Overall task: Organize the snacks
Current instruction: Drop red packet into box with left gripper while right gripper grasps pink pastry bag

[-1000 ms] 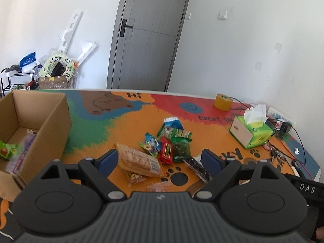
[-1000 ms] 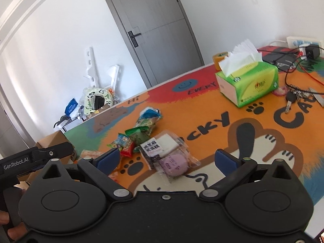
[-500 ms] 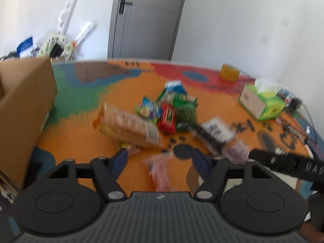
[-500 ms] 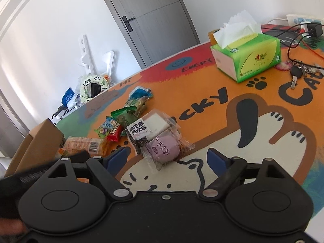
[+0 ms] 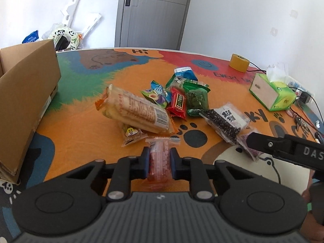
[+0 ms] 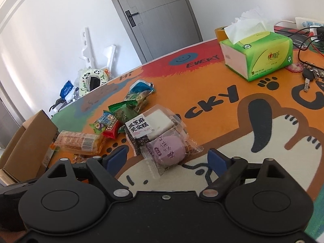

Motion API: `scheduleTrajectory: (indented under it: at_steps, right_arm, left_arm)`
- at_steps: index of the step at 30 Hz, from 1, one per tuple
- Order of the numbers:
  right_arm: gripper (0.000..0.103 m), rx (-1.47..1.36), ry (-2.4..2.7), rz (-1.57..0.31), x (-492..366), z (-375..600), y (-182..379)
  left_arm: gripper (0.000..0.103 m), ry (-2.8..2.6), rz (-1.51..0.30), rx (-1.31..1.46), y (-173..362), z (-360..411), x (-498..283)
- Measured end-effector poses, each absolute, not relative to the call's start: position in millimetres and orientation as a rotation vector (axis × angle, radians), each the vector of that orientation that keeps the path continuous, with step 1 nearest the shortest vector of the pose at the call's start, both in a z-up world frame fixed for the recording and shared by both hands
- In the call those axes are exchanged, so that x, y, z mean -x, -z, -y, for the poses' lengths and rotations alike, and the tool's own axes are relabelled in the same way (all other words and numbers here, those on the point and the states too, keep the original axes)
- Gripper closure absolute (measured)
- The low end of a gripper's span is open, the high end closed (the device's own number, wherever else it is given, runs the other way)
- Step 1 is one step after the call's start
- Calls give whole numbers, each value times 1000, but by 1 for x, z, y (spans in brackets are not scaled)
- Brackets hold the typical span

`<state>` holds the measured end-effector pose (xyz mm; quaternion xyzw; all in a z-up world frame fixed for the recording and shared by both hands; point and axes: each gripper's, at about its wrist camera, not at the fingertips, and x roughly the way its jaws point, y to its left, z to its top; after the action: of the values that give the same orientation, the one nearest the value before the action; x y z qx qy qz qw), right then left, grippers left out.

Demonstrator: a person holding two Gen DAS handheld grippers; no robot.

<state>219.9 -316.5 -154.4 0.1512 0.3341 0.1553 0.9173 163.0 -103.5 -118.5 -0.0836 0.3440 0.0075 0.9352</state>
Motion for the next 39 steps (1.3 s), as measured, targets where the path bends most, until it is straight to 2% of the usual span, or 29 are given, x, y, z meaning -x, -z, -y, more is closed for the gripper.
scheduleTrajectory:
  at_steps: [13, 14, 18, 21, 28, 39]
  right_arm:
    - [5, -215, -325, -679, -239, 295, 158]
    - [6, -198, -322, -679, -239, 292, 159]
    - [39, -157, -315, -675, -235, 290, 157]
    - [58, -193, -340, -690, -232, 296, 155]
    - [61, -239, -345, -687, -220, 300, 151]
    - [62, -258, -376, -612, -203, 299, 116]
  left_arm:
    - [84, -30, -660, 187, 105, 91, -162]
    - [84, -29, -658, 187, 104, 90, -161]
    - [84, -29, -649, 190, 101, 88, -159]
    - [84, -31, -641, 196, 98, 87, -157]
    - [84, -29, -601, 204, 85, 82, -149]
    - [84, -40, -498, 221, 52, 63, -131]
